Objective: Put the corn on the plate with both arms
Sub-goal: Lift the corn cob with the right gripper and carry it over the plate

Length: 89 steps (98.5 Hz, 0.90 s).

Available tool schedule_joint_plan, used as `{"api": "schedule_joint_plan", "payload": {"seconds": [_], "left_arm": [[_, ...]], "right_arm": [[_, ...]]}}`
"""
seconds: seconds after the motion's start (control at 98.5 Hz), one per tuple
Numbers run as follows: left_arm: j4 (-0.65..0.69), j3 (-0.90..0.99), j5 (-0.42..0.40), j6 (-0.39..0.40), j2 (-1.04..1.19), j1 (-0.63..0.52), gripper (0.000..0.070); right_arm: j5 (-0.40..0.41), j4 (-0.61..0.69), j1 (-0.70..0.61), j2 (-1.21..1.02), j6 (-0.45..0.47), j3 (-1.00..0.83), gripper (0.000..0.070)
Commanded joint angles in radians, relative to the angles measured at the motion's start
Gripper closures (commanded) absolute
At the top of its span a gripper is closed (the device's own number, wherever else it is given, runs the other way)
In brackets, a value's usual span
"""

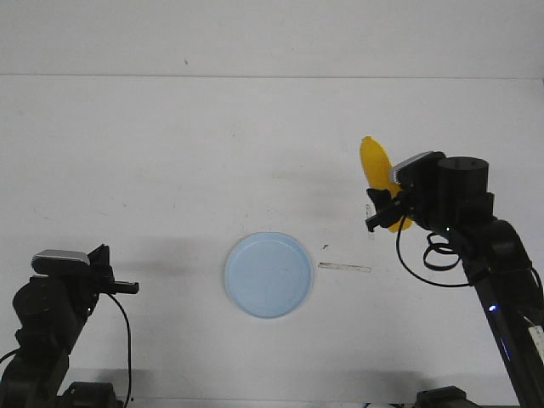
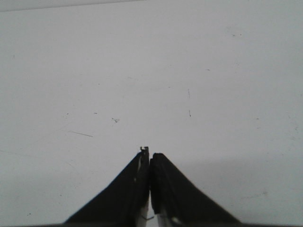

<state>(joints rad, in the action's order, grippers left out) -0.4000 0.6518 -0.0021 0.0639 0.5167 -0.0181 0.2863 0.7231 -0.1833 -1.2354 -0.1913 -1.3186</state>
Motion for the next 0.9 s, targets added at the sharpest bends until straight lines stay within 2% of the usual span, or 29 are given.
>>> {"api": "schedule_joint_plan", "payload": {"seconds": [0.0, 0.213, 0.436, 0.599, 0.893], "left_arm": [[0.011, 0.012, -0.003, 0.003, 0.003, -0.002, 0.0700], [0.011, 0.012, -0.003, 0.003, 0.003, -0.002, 0.0700], [0.011, 0.012, -0.003, 0.003, 0.003, -0.002, 0.0700], [0.011, 0.012, -0.003, 0.003, 0.002, -0.002, 0.0700], [0.008, 0.012, -0.003, 0.003, 0.002, -0.002, 0.0700]], "right_arm": [[0.003, 0.005, -0.067, -0.010, 0.085, -0.015, 0.0508], [-0.010, 0.030, -0.296, -0.036, 0.158, -0.004, 0.0508], [-0.141, 0.025, -0.481, -0.122, 0.192, 0.042, 0.0508], [-0.187, 0.003, -0.541, -0.220, 0.195, 0.057, 0.0508], [-0.183, -0.101, -0.577, -0.416, 0.195, 0.057, 0.0508]]}}
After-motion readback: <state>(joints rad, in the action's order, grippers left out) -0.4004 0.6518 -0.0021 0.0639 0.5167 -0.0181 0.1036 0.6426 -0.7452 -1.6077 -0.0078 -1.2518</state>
